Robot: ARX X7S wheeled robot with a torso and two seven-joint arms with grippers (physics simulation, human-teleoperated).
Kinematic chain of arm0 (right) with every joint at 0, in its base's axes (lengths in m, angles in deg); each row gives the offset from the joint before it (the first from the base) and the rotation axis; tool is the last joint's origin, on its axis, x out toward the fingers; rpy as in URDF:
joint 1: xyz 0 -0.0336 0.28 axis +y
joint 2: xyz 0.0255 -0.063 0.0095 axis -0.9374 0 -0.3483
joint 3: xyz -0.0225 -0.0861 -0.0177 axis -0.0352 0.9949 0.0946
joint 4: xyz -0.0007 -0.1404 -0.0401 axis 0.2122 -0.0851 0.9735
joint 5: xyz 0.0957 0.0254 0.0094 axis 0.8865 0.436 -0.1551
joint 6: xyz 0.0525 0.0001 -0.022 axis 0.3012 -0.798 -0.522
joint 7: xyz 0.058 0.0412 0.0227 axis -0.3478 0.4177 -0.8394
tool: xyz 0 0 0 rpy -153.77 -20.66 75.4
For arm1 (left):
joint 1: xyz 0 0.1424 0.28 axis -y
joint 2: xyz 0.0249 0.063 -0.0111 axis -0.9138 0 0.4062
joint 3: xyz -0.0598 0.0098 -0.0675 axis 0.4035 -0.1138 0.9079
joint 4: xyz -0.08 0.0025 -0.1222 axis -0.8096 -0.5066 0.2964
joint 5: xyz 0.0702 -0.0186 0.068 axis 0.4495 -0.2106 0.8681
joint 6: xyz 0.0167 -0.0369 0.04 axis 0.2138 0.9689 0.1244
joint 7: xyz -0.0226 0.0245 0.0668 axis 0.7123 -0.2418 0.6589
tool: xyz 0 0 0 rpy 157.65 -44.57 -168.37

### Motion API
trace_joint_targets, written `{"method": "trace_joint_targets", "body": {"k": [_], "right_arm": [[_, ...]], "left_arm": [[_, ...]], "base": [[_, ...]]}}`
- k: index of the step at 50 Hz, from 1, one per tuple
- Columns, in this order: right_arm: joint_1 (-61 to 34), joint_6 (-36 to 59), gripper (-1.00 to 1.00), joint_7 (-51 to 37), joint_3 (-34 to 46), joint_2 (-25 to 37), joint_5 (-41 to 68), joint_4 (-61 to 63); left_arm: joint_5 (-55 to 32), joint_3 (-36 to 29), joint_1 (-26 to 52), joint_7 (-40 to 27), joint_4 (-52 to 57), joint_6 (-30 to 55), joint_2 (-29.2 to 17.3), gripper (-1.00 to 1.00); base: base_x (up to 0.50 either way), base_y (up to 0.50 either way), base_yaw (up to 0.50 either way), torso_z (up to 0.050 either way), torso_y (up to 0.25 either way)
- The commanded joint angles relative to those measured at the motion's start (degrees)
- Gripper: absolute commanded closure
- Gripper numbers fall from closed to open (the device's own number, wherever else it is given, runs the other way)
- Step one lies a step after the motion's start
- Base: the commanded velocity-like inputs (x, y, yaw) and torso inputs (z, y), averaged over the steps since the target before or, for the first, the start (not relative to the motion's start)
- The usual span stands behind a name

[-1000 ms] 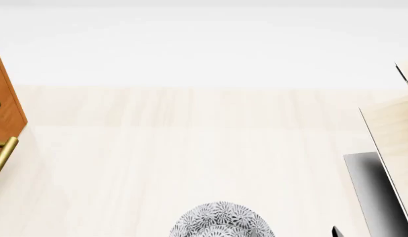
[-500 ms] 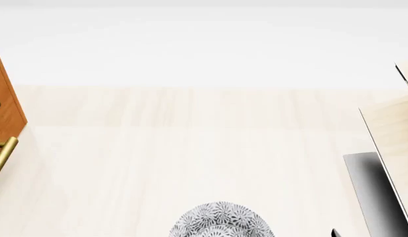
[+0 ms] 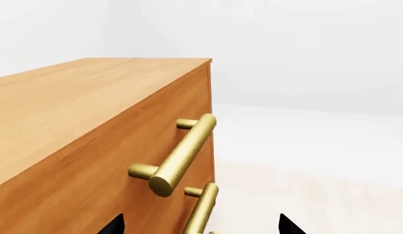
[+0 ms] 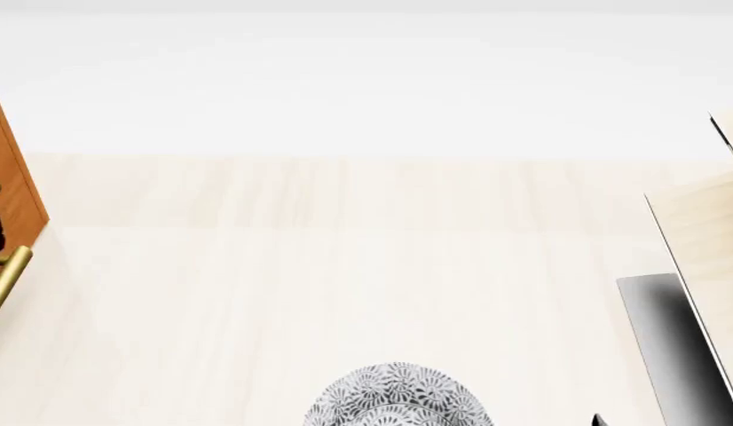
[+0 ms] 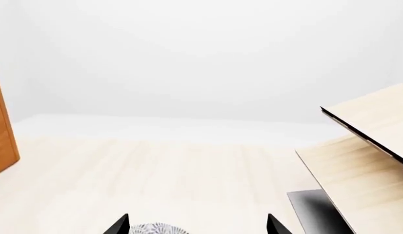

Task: Close the top drawer of the cabinet and put the bowl on top of it.

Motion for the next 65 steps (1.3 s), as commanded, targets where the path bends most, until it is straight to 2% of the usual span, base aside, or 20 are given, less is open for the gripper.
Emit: {"method": "trace_joint_targets", "body": {"k": [1,3,8,11,14,22,31,42,56,65], "right_arm": [[0.04,-0.2,-1.0,0.15,-0.23,0.25,0.22,0.21],[3.57,-3.69,-1.0,0.83,1.03,-1.29,-4.19,-4.1],[0.44,-0.61,-1.0,0.03,-0.25,0.9,-0.2,0.65],[3.87,-4.25,-1.0,0.9,0.94,-0.66,-4.15,-3.92],[1.37,-1.72,-1.0,0.31,-0.03,0.84,-0.95,-0.17],[2.93,-2.6,-1.0,0.81,0.64,-0.52,-2.93,-2.52],[-0.73,1.12,-1.0,-0.38,-1.03,1.75,0.63,2.32],[-1.28,1.36,-1.0,-0.81,-1.61,2.79,0.98,3.26],[-0.9,-0.04,-1.0,-0.81,-1.98,4.37,0.74,4.14],[-0.05,-0.95,-1.0,-0.55,-1.73,4.84,-0.06,3.72]], "left_arm": [[-5.12,1.44,-2.52,-1.45,10.89,1.34,-2.43,-1.0],[-4.39,0.92,-3.18,-2.5,12.8,1.48,-2.75,-1.0],[-4.84,0.73,-4.38,-3.71,16.87,1.49,-3.24,-1.0],[-4.28,0.16,-5.46,-4.66,18.99,1.49,-3.49,-1.0],[-3.76,-0.55,-7.86,-5.76,22.97,0.93,-4.25,-1.0],[-6.15,-0.67,-10.5,-8.67,33.77,1.14,-6.54,-1.0],[-8.11,-0.67,-13.14,-10.64,43.64,0.51,-8.84,-1.0],[-7.91,-1.07,-14.68,-10.58,47.64,0.33,-10.35,-1.0],[-7.85,-1.84,-13.94,-9.04,47.2,1.68,-10.45,-1.0],[-14.92,-1.64,-8.53,-5.41,45.19,4.9,-9.85,-1.0]], "base": [[0.0,0.0,0.0,0.0,0.0],[0.0,0.0,0.0,0.0,0.0],[0.0,0.0,0.0,0.0,0.0],[0.0,0.0,0.0,0.0,0.0],[0.0,0.0,0.0,0.0,0.0],[0.0,0.0,0.0,0.0,0.0],[0.0,0.0,0.0,0.0,0.0],[0.0,0.0,0.0,0.0,0.0],[0.0,0.0,0.0,0.0,0.0],[0.0,0.0,0.0,0.0,0.0]]}}
